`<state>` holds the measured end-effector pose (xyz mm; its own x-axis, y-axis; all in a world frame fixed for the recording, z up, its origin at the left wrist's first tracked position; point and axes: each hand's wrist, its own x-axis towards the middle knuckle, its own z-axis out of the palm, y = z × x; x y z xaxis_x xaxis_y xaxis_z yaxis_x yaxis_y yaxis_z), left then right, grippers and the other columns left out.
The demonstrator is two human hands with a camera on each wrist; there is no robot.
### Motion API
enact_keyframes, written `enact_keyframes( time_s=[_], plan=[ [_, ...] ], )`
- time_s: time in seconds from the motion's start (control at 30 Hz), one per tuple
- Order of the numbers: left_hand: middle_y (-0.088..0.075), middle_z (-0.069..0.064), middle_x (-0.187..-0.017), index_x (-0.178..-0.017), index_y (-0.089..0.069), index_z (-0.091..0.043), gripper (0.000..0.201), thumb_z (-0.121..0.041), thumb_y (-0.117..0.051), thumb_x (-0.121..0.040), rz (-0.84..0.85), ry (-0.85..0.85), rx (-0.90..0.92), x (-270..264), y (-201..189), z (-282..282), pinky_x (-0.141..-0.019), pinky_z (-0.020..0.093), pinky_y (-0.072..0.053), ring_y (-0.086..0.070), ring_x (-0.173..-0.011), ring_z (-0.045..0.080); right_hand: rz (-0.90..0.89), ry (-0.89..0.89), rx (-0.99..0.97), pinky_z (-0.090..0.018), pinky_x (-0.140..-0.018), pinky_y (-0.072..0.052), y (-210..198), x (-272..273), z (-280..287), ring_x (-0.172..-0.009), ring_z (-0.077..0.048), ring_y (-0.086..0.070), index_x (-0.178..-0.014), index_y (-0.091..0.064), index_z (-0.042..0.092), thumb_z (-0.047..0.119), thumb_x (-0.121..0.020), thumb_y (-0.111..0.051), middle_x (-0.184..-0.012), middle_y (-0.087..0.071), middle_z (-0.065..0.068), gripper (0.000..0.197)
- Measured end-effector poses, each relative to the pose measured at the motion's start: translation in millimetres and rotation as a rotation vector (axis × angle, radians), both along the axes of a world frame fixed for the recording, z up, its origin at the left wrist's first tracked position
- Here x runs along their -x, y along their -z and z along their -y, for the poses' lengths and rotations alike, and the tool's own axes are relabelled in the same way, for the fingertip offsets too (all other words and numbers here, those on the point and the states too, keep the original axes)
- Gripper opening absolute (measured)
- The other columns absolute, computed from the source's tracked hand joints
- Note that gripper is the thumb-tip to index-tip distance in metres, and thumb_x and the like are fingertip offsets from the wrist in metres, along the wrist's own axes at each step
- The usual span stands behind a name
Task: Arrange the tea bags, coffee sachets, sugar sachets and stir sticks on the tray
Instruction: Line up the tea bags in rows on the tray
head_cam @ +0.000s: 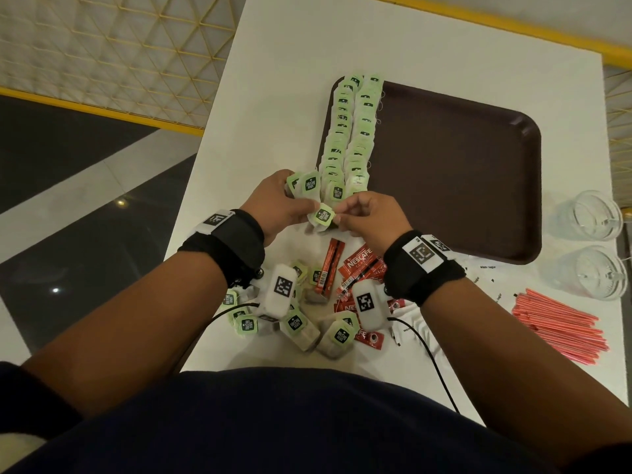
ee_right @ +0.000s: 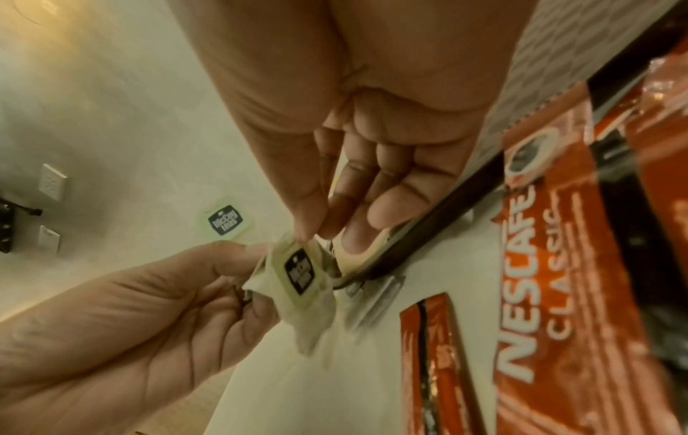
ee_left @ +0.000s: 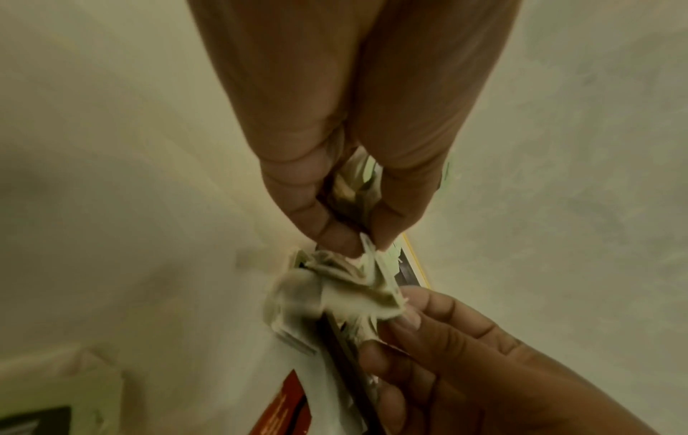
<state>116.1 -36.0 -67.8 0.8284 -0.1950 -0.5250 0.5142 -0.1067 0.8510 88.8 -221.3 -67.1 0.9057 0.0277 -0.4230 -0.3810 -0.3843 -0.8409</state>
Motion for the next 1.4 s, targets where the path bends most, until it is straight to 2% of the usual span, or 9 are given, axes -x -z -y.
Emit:
enact_keyframes(
  time_s=[0.23,0.33,0.47,0.63,0.8,0.9,1.17,1.27,1.4],
  plan=[
    [-0.065,0.010,-0.093,-0.102,-0.052,-0.007,0.030,0.009,-0.068,-0.083,0.007,-0.079,0.015,-1,0,-7,-0.073,0.033,-0.062,-0.070,-0.083,0.023,-0.022,-0.109,0.030,-0.044,-0.079,-0.059,4,-6,-10,-0.073,-0.018,-0.064,-0.096,-0.068,0.006,-0.005,-0.079,-0.072,-0.083,-0.069,-0.008,0.020],
    [-0.063,0.009,-0.092,-0.108,-0.050,-0.004,0.033,0.008,-0.068,-0.083,-0.003,-0.129,0.019,-1,1,-14,-0.075,0.035,-0.062,-0.070,-0.084,0.023,-0.048,-0.150,0.064,-0.041,-0.075,-0.060,6,-5,-15,-0.073,-0.021,-0.067,-0.098,-0.067,0.009,-0.002,-0.083,-0.068,-0.082,-0.070,-0.006,0.019],
    [-0.062,0.008,-0.093,-0.112,-0.048,-0.004,0.036,0.008,-0.068,-0.084,-0.006,-0.161,0.004,-2,5,-25,-0.075,0.035,-0.061,-0.068,-0.087,0.024,-0.097,-0.152,0.051,-0.038,-0.072,-0.062,7,-3,-17,-0.073,-0.024,-0.069,-0.097,-0.066,0.010,-0.004,-0.086,-0.059,-0.095,-0.067,-0.017,0.020],
    [-0.061,0.007,-0.092,-0.109,-0.049,-0.006,0.033,0.007,-0.067,-0.085,-0.002,-0.118,-0.027,2,6,-31,-0.072,0.030,-0.061,-0.067,-0.084,0.020,-0.122,-0.265,0.035,-0.045,-0.079,-0.060,7,0,-16,-0.090,-0.032,-0.069,-0.094,-0.068,0.015,-0.012,-0.079,-0.058,-0.098,-0.071,-0.015,0.033],
    [-0.064,0.007,-0.092,-0.109,-0.051,-0.006,0.032,0.006,-0.068,-0.084,-0.008,-0.084,-0.059,8,10,-31,-0.068,0.027,-0.061,-0.068,-0.083,0.019,-0.054,-0.406,0.128,-0.032,-0.085,-0.056,5,5,-21,-0.091,-0.018,-0.067,-0.090,-0.076,0.015,-0.013,-0.078,-0.056,-0.100,-0.073,-0.006,0.037],
    [-0.064,0.007,-0.093,-0.107,-0.051,-0.008,0.032,0.005,-0.069,-0.084,-0.018,-0.106,-0.057,10,12,-32,-0.070,0.028,-0.061,-0.068,-0.084,0.020,-0.053,-0.445,0.187,-0.025,-0.083,-0.054,7,7,-24,-0.083,-0.007,-0.064,-0.088,-0.077,0.017,-0.012,-0.077,-0.058,-0.096,-0.073,0.000,0.036],
    [-0.063,0.007,-0.092,-0.099,-0.051,-0.013,0.029,0.006,-0.068,-0.084,-0.006,-0.116,-0.066,15,15,-37,-0.071,0.029,-0.061,-0.068,-0.084,0.020,-0.010,-0.470,0.288,-0.025,-0.076,-0.052,9,12,-31,-0.073,-0.008,-0.060,-0.094,-0.073,0.013,0.006,-0.081,-0.071,-0.083,-0.067,0.002,0.014],
    [-0.062,0.009,-0.093,-0.105,-0.051,-0.008,0.031,0.007,-0.067,-0.084,-0.007,-0.109,-0.092,17,16,-39,-0.069,0.029,-0.061,-0.067,-0.083,0.021,-0.003,-0.479,0.400,-0.024,-0.073,-0.047,10,11,-34,-0.075,-0.012,-0.060,-0.097,-0.068,0.014,0.019,-0.081,-0.075,-0.083,-0.064,0.003,0.018],
    [-0.062,0.024,-0.106,-0.115,-0.050,0.003,0.037,0.007,-0.067,-0.084,-0.008,-0.090,-0.131,22,20,-39,-0.071,0.034,-0.062,-0.068,-0.094,0.033,-0.046,-0.542,0.493,-0.032,-0.076,-0.051,11,15,-45,-0.085,-0.021,-0.061,-0.098,-0.060,0.016,0.032,-0.075,-0.080,-0.091,-0.065,-0.002,0.034]
  ],
)
